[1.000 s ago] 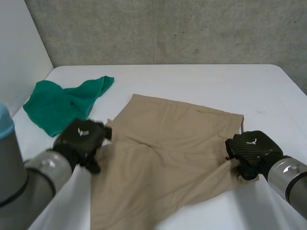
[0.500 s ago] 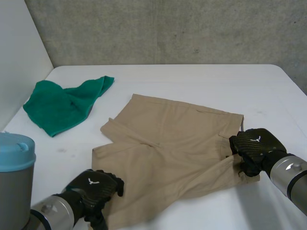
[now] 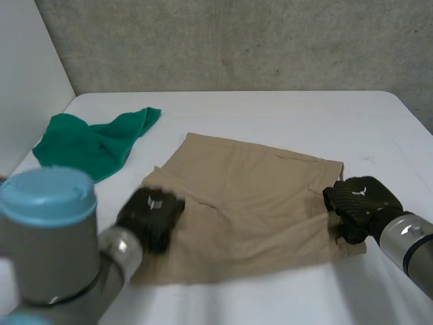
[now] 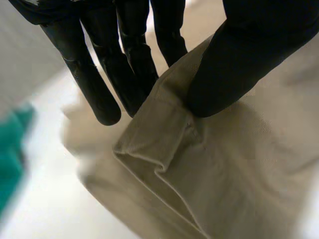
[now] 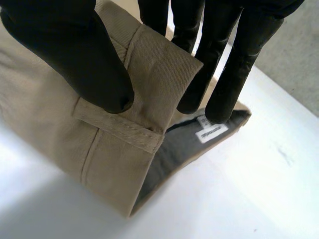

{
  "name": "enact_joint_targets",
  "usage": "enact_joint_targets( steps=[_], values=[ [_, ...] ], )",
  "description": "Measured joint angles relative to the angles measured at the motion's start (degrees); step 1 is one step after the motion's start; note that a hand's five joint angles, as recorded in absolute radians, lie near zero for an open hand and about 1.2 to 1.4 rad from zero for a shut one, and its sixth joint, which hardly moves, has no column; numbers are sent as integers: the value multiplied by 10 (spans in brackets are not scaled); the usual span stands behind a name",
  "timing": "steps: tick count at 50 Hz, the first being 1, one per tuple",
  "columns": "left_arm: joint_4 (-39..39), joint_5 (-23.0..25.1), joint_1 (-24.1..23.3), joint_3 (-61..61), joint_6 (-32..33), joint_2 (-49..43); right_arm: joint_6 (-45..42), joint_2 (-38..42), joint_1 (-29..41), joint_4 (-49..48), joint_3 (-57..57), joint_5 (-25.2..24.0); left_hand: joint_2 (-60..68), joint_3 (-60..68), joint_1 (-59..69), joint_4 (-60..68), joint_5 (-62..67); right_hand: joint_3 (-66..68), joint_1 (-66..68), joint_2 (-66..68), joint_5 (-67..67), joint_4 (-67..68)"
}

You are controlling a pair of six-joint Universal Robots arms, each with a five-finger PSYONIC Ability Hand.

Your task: Fold the laundry.

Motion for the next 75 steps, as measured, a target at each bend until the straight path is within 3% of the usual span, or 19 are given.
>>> enact_joint_targets(
  steps=[4, 10, 11, 21, 24, 32, 33, 34, 36, 37, 38, 39, 40, 41, 49, 56, 62, 68, 75],
  values=[
    [79, -14, 0, 107, 72, -70, -3, 3, 2, -2, -18, 1, 0, 0, 0, 0, 0, 0, 0, 0, 0, 0],
    [117, -12, 4, 214, 124, -145, -1, 37, 5, -24, -70, 9, 1, 1, 0, 0, 0, 0, 0, 0, 0, 0],
    [129, -5, 10, 284, 141, -197, 2, 66, 6, -43, -102, 21, 1, 1, 0, 0, 0, 0, 0, 0, 0, 0],
    [155, 28, 32, 521, 149, -377, 11, 198, 13, -102, -249, 117, 1, 2, 0, 0, 0, 0, 0, 0, 0, 0],
    [167, 32, 35, 605, 147, -440, 11, 273, 15, -109, -331, 153, 2, 3, 0, 0, 0, 0, 0, 3, 0, 0],
    [200, 38, 38, 724, 140, -544, 9, 394, 32, -107, -460, 182, -46, -43, -29, -47, -22, 0, 5, 3, 1, 0],
    [210, 39, 38, 725, 136, -550, 9, 403, 34, -107, -470, 186, -46, -43, -29, -47, -22, -57, -61, -65, -54, -56],
    [224, 40, 38, 723, 129, -555, 10, 411, 35, -106, -480, 191, -232, -225, -237, -233, -203, -136, -127, -134, -118, -123],
    [243, 41, 37, 713, 119, -555, 11, 417, 37, -106, -487, 197, -381, -372, -410, -383, -353, -288, -287, -302, -275, -285],
    [262, 41, 36, 696, 108, -549, 13, 416, 37, -106, -490, 202, -381, -372, -410, -383, -353, -435, -396, -448, -420, -430],
    [262, 41, 36, 696, 108, -549, 13, 416, 37, -106, -490, 202, -381, -372, -410, -383, -353, -435, -396, -448, -420, -430],
    [295, 42, 34, 658, 88, -527, 17, 403, 36, -106, -487, 208, -551, -544, -554, -554, -524, -435, -396, -448, -420, -430],
    [309, 42, 33, 640, 79, -515, 20, 393, 36, -106, -483, 210, -564, -556, -554, -566, -534, -546, -440, -537, -523, -539],
    [323, 42, 32, 615, 71, -498, 24, 377, 35, -107, -474, 212, -567, -559, -554, -569, -535, -558, -441, -545, -532, -545],
    [366, 38, 25, 408, 49, -322, 42, 227, 30, -96, -368, 187, -567, -559, -554, -569, -535, -558, -441, -545, -532, -545],
    [333, 38, 26, 224, 32, -171, 46, 137, 27, -25, -246, 110, -567, -559, -554, -569, -535, -558, -441, -545, -532, -545],
    [272, 41, 27, 112, -29, -89, 67, 123, 17, 4, -160, 68, -567, -559, -554, -569, -535, -558, -441, -545, -532, -545],
    [240, 45, 28, 60, -89, -65, 90, 150, 9, -67, -112, 64, -567, -559, -554, -569, -535, -489, -394, -485, -482, -491],
    [239, 45, 32, 50, -107, -69, 94, 206, 9, -128, -115, 70, -567, -559, -554, -569, -535, -418, -330, -411, -416, -417]
  ],
)
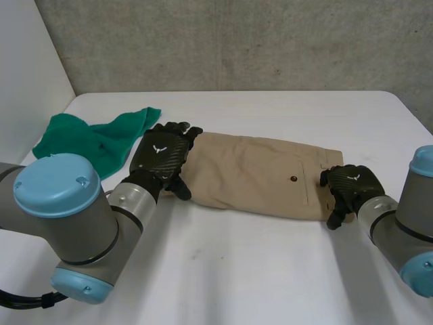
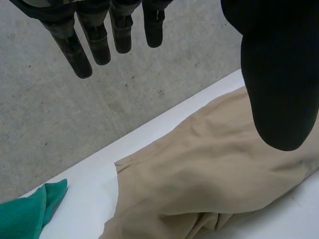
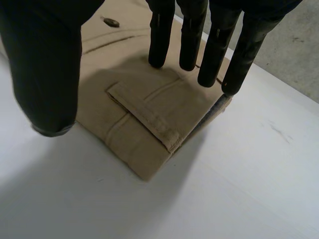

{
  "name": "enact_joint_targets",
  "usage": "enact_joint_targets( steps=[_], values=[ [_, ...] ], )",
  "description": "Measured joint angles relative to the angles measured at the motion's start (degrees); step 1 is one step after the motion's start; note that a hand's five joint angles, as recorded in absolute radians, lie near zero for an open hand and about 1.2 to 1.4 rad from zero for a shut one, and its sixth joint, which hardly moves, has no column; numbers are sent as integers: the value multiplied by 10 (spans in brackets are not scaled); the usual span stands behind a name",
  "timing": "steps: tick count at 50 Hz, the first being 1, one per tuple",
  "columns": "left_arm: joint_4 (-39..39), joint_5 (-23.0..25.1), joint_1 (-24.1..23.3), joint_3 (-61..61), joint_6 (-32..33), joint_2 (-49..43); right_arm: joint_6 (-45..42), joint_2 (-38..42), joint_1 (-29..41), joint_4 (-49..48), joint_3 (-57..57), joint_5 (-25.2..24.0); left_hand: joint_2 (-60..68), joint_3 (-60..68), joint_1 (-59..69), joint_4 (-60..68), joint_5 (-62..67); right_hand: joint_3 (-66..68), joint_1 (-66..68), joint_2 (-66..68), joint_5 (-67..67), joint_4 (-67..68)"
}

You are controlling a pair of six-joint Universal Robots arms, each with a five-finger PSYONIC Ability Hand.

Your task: Fold the laundry.

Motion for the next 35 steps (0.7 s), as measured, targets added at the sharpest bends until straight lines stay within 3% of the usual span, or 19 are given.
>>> enact_joint_targets(
  steps=[7, 10, 12, 24, 30, 35],
  values=[
    [2, -1, 2, 2, 2, -5, -7, 32, 0, -27, -14, 3, 0, 0, 0, 0, 0, 62, 48, 64, 53, 56],
    [2, -1, 2, 2, 2, -5, -11, 38, -1, -36, -18, 3, 0, 0, 0, 0, 0, 308, 239, 323, 282, 305],
    [2, -2, 1, 2, 2, -5, -12, 37, -4, -43, -19, 5, 0, 0, 0, 0, 0, 388, 287, 403, 365, 394],
    [0, -5, 2, 2, 3, 0, -40, -2, -65, -37, -17, 2, 0, 0, 0, 0, 0, 401, 322, 412, 388, 415],
    [-2, -4, 4, -4, 2, 11, -149, -36, -147, -14, 0, -11, 0, 0, 0, 0, 0, 401, 334, 413, 394, 415],
    [-2, -4, 4, -8, 2, 20, -225, -51, -170, -12, 0, -18, 0, 0, 0, 0, 0, 401, 338, 413, 397, 415]
  ],
)
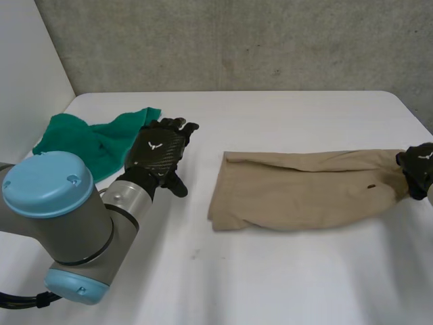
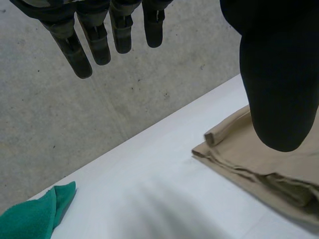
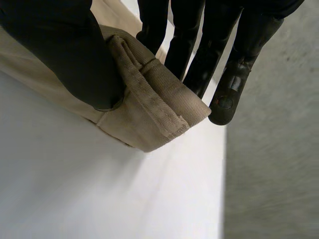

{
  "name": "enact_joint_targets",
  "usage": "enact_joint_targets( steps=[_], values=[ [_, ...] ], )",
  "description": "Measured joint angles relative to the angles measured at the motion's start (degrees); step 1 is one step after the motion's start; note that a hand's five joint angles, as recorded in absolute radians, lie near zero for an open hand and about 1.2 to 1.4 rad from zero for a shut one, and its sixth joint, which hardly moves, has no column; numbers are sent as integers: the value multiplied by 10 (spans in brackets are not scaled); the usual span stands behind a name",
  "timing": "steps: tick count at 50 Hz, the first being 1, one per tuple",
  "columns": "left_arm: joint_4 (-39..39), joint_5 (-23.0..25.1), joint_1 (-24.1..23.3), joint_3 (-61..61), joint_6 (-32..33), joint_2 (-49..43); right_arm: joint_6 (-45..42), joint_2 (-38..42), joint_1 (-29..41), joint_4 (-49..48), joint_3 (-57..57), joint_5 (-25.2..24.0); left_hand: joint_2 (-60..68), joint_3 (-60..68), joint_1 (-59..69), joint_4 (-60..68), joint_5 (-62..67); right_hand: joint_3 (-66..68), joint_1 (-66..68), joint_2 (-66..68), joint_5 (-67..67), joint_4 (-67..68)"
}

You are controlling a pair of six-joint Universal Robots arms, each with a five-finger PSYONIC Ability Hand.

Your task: Fold the laundry.

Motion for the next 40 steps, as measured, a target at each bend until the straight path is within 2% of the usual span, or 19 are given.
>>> enact_joint_targets(
  steps=[1, 3, 6, 10, 12, 14, 15, 18, 22, 24, 25, 26, 29, 33, 34, 35, 38, 40],
  values=[
    [0, 0, 0, 0, 0, 0, 0, 0, 0, 0, 0, 0, 0, 0, 0, 0, 0, 0, 0, 0, 0, 0],
    [0, 0, 0, 0, 0, 3, -63, -18, 18, -3, -11, -5, 0, 0, 0, 0, 0, 0, 2, 0, 0, 0],
    [1, -1, 0, 2, 0, 5, -82, -25, 46, -7, -21, -9, 0, 0, 0, 0, 0, 0, 3, 0, 0, 0],
    [2, -2, 0, 10, 1, 8, -109, -30, 147, -25, -50, -32, 0, 0, 0, 0, 0, 7, 3, 0, 4, 4],
    [3, -3, -1, 16, 2, 10, -126, -24, 201, -38, -60, -55, 0, 0, 0, 0, 0, 12, 3, 0, 5, 4],
    [4, -3, -1, 21, 2, 10, -132, -22, 215, -41, -62, -62, 0, 0, 0, 0, 0, 13, 3, 0, 5, 4],
    [4, -3, -1, 26, 2, 10, -154, -11, 254, -48, -66, -86, 0, 0, 0, 0, 0, 14, 3, 0, 6, 4],
    [5, -4, 0, 36, 2, 10, -200, 16, 313, -53, -71, -126, 0, 0, 0, 0, 0, 16, 3, 0, 6, 4],
    [6, -12, 0, 56, 2, 8, -256, 54, 366, -53, -78, -160, 0, 0, 0, 0, 0, 15, 3, -1, 9, 2],
    [7, -22, 1, 73, 2, 4, -264, 69, 384, -49, -84, -165, 0, 0, 0, 0, 0, -44, -49, -65, -40, -59],
    [7, -24, 1, 77, 2, 3, -263, 72, 387, -48, -86, -165, 0, 0, 0, 0, 0, -184, -162, -205, -169, -198],
    [7, -24, 1, 77, 2, 3, -263, 72, 387, -48, -86, -165, 0, 0, 0, 0, 0, -184, -162, -205, -169, -198],
    [7, -41, 1, 113, 2, -14, -194, 74, 392, -38, -94, -138, 0, 0, 0, 0, 0, -507, -430, -520, -477, -519],
    [7, -48, -1, 138, 1, -28, -127, 64, 385, -34, -97, -114, 0, 0, 0, 0, 0, -541, -450, -547, -512, -544],
    [7, -49, -3, 146, 1, -34, -84, 54, 377, -31, -100, -101, 0, 0, 0, 0, 0, -541, -450, -548, -514, -544],
    [6, -50, -7, 166, 1, -48, 26, 27, 352, -20, -104, -73, 0, 0, 0, 0, 0, -541, -450, -548, -514, -544],
    [5, -50, -13, 183, 0, -61, 63, 17, 342, -16, -106, -65, 0, 0, 0, 0, 0, -541, -450, -548, -514, -544],
    [3, -47, -32, 211, 0, -86, 226, -19, 290, 19, -112, -43, 0, 0, 0, 0, 0, -541, -450, -548, -514, -544]
  ],
)
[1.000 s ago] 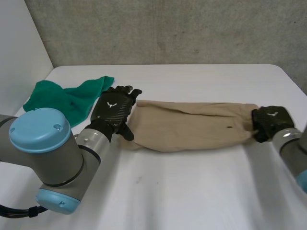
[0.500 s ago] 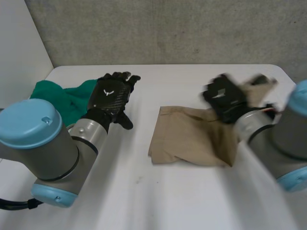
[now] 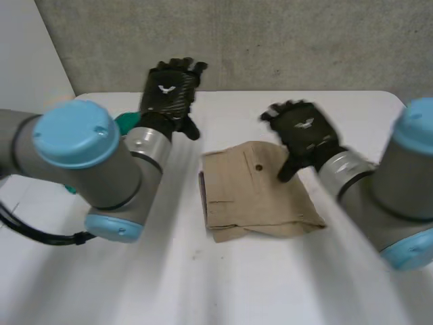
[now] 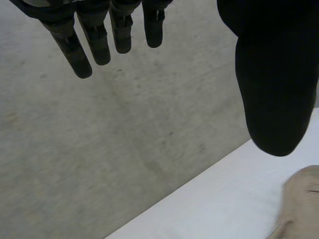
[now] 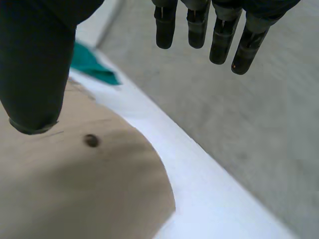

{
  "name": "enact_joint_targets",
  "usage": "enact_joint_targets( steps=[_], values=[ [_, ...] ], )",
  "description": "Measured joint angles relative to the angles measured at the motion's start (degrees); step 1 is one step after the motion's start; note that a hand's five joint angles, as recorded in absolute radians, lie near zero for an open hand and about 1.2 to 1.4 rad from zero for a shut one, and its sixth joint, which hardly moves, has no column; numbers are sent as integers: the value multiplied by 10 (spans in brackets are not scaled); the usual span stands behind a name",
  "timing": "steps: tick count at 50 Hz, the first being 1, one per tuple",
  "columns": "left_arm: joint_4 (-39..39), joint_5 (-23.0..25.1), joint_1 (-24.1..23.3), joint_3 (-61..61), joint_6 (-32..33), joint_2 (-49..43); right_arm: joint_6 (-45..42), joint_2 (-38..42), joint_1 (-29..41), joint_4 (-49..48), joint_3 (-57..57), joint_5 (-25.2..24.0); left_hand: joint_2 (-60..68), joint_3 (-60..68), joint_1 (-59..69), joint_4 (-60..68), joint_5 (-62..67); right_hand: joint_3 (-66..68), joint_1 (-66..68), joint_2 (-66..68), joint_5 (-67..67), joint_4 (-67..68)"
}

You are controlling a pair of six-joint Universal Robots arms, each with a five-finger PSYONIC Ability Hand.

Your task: Fold the laundry.

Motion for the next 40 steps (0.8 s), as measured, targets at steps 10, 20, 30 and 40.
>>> enact_joint_targets(
  steps=[10, 20, 30, 40],
  values=[
    [-69, 44, -67, 123, -3, -115, 157, -2, -82, 78, -24, -15, 4, 2, 4, 2, 2, 0, 0, 0, 0, 0],
    [-208, 20, -76, 221, -7, -217, 80, 138, -79, 174, -135, -35, 9, 2, 4, 2, 2, 0, 0, 0, 0, 0],
    [-269, 1, -71, 227, 6, -254, -17, 230, -70, 209, -193, -30, 9, 2, 4, 1, 2, 0, -8, 0, 0, 0],
    [-287, 13, -69, 234, 59, -263, -40, 243, -70, 205, -203, -29, 9, 2, 4, 1, 2, 0, -12, -2, 0, 0]
  ],
)
